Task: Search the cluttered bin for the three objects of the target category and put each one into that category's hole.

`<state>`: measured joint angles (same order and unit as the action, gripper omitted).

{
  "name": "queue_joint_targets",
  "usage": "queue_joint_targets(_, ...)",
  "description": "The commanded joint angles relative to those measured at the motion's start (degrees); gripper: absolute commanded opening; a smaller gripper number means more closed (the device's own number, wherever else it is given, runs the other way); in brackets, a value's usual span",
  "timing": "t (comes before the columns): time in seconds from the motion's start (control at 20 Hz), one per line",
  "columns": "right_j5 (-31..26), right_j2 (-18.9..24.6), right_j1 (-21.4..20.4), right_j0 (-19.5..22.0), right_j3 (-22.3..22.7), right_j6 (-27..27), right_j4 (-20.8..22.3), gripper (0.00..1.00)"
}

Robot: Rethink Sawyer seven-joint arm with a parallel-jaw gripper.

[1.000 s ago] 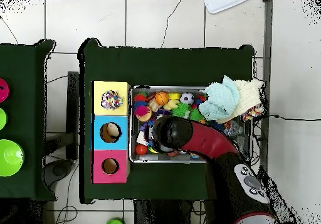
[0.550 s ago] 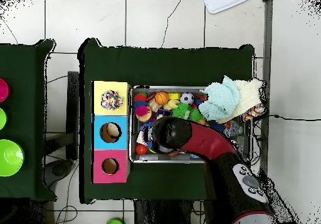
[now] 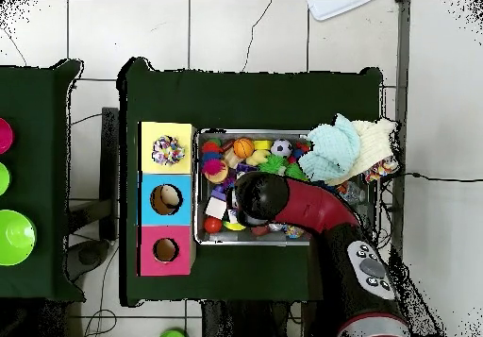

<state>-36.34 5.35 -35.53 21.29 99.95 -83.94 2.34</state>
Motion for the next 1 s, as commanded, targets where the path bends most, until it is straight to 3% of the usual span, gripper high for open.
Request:
queue_joint_targets(0.05, -3.5, -2.9, 1.7, -1.0, -8.0, -6.6, 3.3, 1.00)
queue_joint_targets(0.2, -1.8, -2.4, 1.9, -1.0, -8.4, -7.2, 2.8, 1.00)
queue_joint_targets(0.35, -3.6, -1.4, 2.2, -0.8, -8.6, -5.6, 2.8, 1.00)
queue_joint_targets(0.75, -6.2, -5.0, 1.4, -2.7, -12.7, -3.3, 6.6, 1.00)
queue_joint_targets(1.0, -3.1, -6.4, 1.4, -2.3, -16.1, -2.5, 9.1, 1.00)
